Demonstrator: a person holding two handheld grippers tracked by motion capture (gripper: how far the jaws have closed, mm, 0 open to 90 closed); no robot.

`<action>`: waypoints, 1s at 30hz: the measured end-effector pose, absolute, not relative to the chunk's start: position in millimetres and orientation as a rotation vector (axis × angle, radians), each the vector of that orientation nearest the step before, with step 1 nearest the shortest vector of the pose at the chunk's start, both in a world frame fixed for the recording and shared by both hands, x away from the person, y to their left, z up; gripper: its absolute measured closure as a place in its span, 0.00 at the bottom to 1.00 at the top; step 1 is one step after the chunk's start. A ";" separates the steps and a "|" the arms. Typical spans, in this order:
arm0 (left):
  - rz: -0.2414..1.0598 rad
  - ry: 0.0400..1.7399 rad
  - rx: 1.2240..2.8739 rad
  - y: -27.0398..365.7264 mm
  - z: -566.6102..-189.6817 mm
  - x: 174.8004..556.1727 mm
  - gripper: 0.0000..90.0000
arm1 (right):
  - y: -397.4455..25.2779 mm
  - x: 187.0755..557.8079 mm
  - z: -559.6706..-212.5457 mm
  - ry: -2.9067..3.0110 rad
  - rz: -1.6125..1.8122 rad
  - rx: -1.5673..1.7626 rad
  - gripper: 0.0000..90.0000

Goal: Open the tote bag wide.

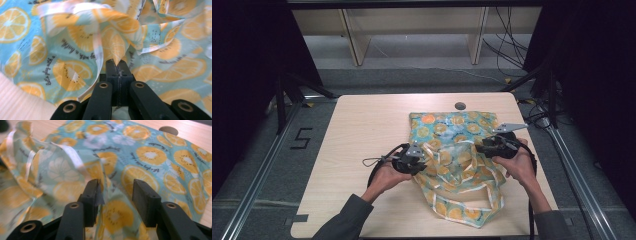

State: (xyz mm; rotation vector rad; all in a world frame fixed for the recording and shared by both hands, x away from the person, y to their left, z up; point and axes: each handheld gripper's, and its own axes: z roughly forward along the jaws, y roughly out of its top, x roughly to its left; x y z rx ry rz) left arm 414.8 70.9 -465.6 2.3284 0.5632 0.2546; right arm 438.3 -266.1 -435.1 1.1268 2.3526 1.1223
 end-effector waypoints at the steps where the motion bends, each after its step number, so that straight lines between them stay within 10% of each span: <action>1: 0.224 0.570 2.307 80.2 -460.6 409.0 1.00 | -266.9 428.3 -428.6 2.358 1.116 1.125 0.63; 12: 0.239 0.529 2.203 119.8 -423.4 367.4 1.00 | -261.9 405.0 -418.6 2.400 1.124 0.993 0.78; 30: 0.204 0.661 2.179 105.2 -422.1 403.2 0.99 | -227.1 375.0 -374.2 2.419 1.291 0.871 0.62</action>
